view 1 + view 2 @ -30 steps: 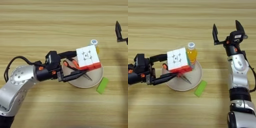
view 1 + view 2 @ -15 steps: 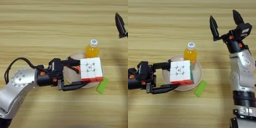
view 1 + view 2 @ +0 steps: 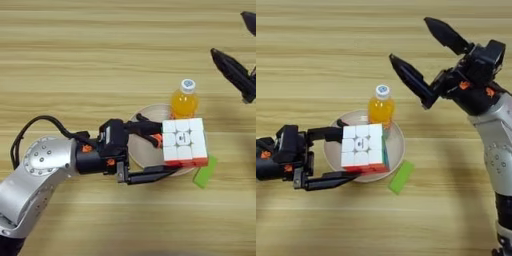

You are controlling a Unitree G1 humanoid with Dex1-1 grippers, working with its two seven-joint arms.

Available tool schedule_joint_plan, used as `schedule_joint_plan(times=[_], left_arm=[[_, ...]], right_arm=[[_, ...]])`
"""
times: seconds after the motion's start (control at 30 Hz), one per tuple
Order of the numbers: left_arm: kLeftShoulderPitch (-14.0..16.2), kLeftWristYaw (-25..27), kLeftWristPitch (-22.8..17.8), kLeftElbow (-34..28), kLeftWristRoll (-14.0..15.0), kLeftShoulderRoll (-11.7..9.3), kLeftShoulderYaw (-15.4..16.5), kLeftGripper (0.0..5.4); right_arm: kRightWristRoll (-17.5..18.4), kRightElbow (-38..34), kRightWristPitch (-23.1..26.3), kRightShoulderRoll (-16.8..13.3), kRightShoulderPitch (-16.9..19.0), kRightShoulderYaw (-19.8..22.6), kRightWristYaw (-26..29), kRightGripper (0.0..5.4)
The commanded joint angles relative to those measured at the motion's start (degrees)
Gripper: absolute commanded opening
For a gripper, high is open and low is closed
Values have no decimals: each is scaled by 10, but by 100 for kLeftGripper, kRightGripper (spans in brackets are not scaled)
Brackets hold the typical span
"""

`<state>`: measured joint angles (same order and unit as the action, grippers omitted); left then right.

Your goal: Move the objects on the table

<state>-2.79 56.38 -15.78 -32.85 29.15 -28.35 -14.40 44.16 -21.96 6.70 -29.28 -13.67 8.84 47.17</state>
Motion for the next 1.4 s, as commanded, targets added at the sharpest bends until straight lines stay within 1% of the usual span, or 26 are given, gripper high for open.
schedule_joint_plan(times=[0.03,0.17,0.27,0.33,0.47,0.67,0.9,1.17,1.4], left_arm=[[-1,1,5,1,-8,-8,-4,327],[0,2,6,2,-7,-10,-4,327],[1,1,8,3,-8,-11,-3,327],[1,1,8,4,-8,-11,-3,327],[0,2,10,6,-8,-11,-4,327],[-1,1,14,11,-13,-10,-8,327],[-2,-1,16,14,-16,-8,-10,327],[-1,1,20,17,-18,-6,-11,327],[-3,2,22,20,-18,-6,-11,327]], right_arm=[[24,-43,36,-26,15,-10,36,540],[40,-73,63,-46,31,-20,72,540],[37,-99,78,-68,50,-37,109,540],[36,-110,84,-77,57,-42,124,540],[41,-122,95,-93,65,-44,148,540],[36,-132,105,-116,73,-47,178,540],[10,-136,105,-132,83,-64,203,540],[-39,-125,91,-140,91,-86,217,540],[-75,-112,76,-139,95,-105,223,454]])
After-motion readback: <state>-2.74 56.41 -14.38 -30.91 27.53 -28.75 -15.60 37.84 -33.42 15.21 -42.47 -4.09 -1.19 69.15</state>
